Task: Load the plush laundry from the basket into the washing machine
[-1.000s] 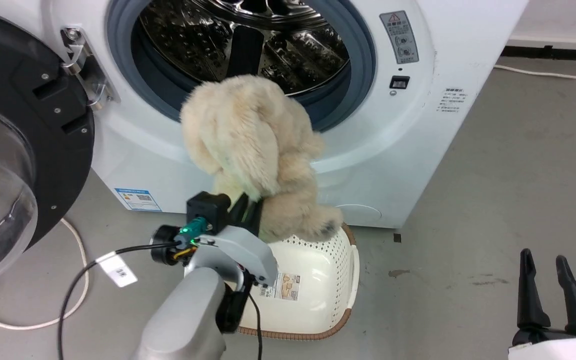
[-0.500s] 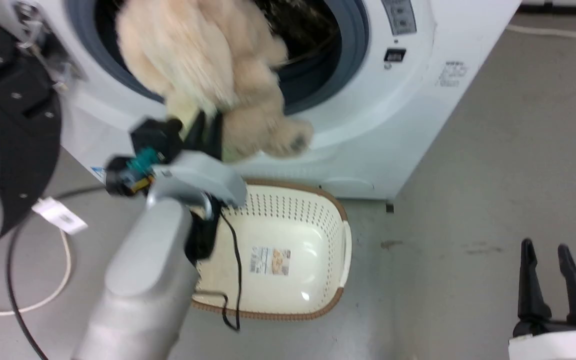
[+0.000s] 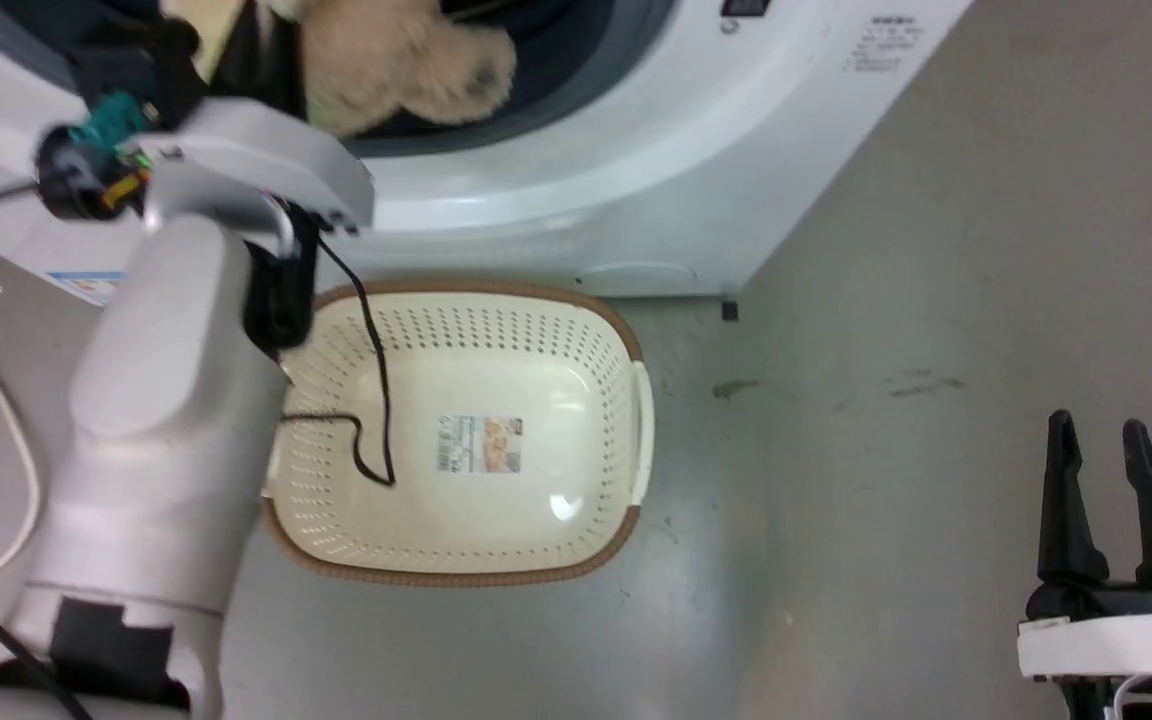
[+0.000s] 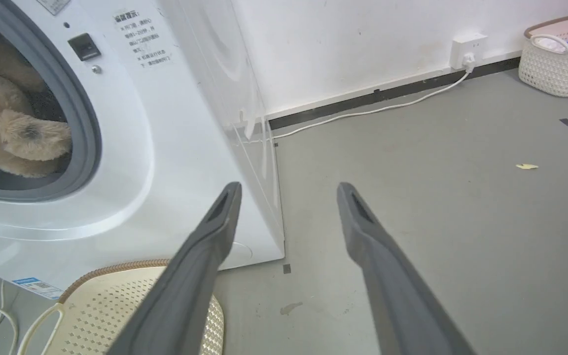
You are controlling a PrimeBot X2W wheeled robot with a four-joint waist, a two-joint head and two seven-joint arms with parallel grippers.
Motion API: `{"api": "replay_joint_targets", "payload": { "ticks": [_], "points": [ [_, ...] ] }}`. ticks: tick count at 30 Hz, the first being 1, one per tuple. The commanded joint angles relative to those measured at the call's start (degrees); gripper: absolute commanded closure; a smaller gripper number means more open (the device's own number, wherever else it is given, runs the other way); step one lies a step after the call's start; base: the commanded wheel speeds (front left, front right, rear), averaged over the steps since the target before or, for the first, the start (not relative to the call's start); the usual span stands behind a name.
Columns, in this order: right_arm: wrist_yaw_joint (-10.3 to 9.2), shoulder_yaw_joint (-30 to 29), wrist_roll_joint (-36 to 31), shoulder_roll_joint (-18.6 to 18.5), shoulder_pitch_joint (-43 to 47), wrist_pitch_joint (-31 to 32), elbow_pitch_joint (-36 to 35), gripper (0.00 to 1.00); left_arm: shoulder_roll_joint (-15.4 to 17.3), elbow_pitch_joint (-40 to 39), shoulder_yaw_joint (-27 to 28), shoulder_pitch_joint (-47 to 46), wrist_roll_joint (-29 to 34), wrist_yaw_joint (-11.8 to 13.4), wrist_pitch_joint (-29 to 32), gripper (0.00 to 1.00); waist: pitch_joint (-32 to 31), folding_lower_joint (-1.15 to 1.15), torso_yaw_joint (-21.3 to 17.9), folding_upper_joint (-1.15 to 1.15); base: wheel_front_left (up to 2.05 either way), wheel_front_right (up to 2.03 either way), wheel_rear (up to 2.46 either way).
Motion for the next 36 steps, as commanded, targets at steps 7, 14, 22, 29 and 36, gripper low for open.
{"api": "replay_joint_targets", "payload": {
  "ticks": [7,14,22,29,36],
  "points": [
    [-0.04,0.47,1.81,-0.03,-1.72,-0.25,-1.9,0.0,4.09,2.08,3.48,-10.97,1.66,-0.54,-0.72,1.0,8.1,-0.01,-5.19,0.0,0.0,0.0,0.0],
    [-0.04,0.5,2.57,-0.03,-1.94,-0.25,-3.47,0.0,6.99,2.2,5.17,-17.06,2.74,-0.52,-0.72,1.0,12.72,-0.01,-7.14,0.0,0.0,0.0,0.0],
    [-0.04,0.86,3.0,-0.03,-1.68,-0.25,-4.67,0.0,8.65,2.63,5.08,-23.14,4.16,-1.03,-0.72,1.0,15.86,-0.01,-8.35,0.0,0.0,0.0,0.0],
    [-0.04,0.99,3.69,-0.03,-0.88,-0.25,-5.8,0.0,10.71,5.09,4.03,-28.15,5.6,-1.42,-0.44,1.0,18.03,-0.01,-9.86,0.0,0.0,0.0,0.0],
    [-0.04,0.8,4.22,-0.03,0.44,-0.25,-6.93,0.0,11.85,8.31,2.47,-32.96,6.47,-2.15,0.72,1.0,20.37,-0.01,-10.85,0.0,0.0,0.0,0.0]
  ]
}}
